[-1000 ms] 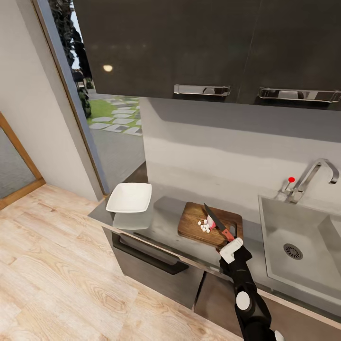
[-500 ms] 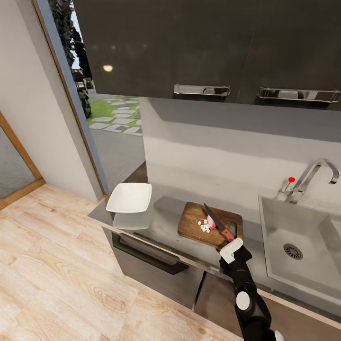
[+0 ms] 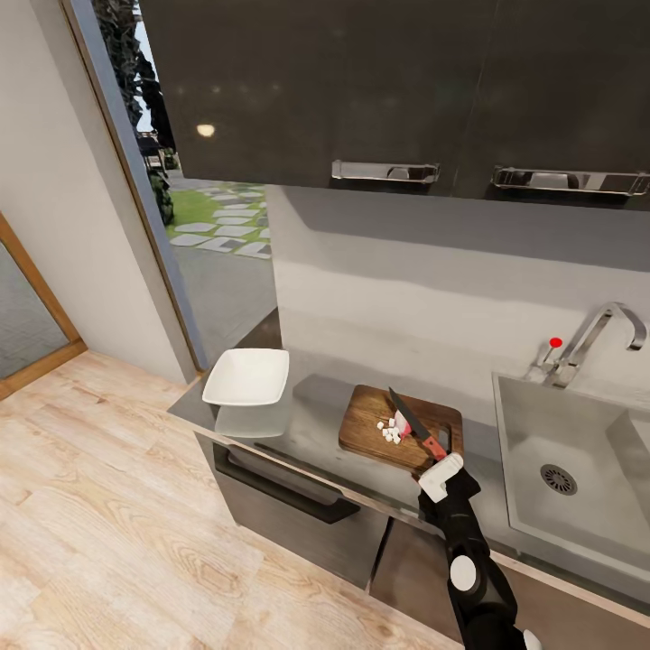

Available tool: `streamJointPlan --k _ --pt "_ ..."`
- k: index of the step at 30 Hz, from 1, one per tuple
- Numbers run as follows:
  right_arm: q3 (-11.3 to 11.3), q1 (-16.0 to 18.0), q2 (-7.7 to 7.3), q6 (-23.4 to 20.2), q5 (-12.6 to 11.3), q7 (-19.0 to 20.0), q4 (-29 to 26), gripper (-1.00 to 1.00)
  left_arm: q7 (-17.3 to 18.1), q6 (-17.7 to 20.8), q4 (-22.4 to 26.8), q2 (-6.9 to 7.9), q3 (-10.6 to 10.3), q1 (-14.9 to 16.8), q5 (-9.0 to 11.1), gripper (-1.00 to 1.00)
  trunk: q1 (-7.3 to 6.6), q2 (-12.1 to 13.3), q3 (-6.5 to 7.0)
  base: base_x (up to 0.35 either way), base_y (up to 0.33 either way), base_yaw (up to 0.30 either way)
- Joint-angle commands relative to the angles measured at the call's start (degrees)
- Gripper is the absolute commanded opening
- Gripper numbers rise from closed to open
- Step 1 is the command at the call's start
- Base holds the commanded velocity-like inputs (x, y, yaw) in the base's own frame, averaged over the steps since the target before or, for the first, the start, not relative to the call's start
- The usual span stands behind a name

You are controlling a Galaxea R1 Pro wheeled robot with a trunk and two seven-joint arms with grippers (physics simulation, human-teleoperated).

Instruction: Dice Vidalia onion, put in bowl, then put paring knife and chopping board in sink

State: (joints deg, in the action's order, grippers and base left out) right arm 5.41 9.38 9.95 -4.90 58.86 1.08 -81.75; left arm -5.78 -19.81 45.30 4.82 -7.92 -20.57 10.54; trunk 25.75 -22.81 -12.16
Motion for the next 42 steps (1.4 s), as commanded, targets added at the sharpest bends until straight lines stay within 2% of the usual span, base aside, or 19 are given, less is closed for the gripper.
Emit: streamJointPlan --k 1,18,19,20,36,40,42 --pt "0.04 0.03 0.05 -0.20 0.59 0.13 -0.08 -1.00 -0.51 -0.14 0.09 0.10 -0.43 0.00 0.45 1.00 0.04 -0.11 -0.10 0.000 0.000 0.000" --pt "0.42 0.03 0.05 -0.37 0.55 0.06 -0.08 -1.00 -0.48 -0.14 0.08 0.10 -0.43 0.00 0.45 1.00 0.04 -0.11 -0.10 0.000 0.000 0.000" --pt "0.42 0.03 0.05 -1.29 0.55 0.06 -0.08 -1.00 -0.47 -0.14 0.10 0.10 -0.43 0.00 0.45 1.00 0.04 -0.11 -0.10 0.000 0.000 0.000" --pt "0.14 0.03 0.05 -6.58 0.64 0.15 -0.08 -1.00 -0.53 -0.14 0.13 0.10 -0.43 0.00 0.45 1.00 0.04 -0.11 -0.10 0.000 0.000 0.000" --pt "0.26 0.03 0.05 -6.75 0.65 0.17 -0.30 -1.00 -0.53 -0.14 0.13 0.10 -0.43 0.00 0.45 1.00 0.04 -0.11 -0.10 0.000 0.000 0.000" --pt "0.45 0.03 0.05 -6.93 -0.53 0.31 -2.53 -1.00 -0.51 -0.14 0.13 0.10 -0.43 0.00 0.45 1.00 0.04 -0.11 -0.10 0.000 0.000 0.000" --pt "0.70 0.03 0.05 -6.95 -3.37 0.40 -4.46 -1.00 -0.53 -0.14 0.12 0.10 -0.43 0.00 0.45 1.00 0.04 -0.11 -0.10 0.000 0.000 0.000"
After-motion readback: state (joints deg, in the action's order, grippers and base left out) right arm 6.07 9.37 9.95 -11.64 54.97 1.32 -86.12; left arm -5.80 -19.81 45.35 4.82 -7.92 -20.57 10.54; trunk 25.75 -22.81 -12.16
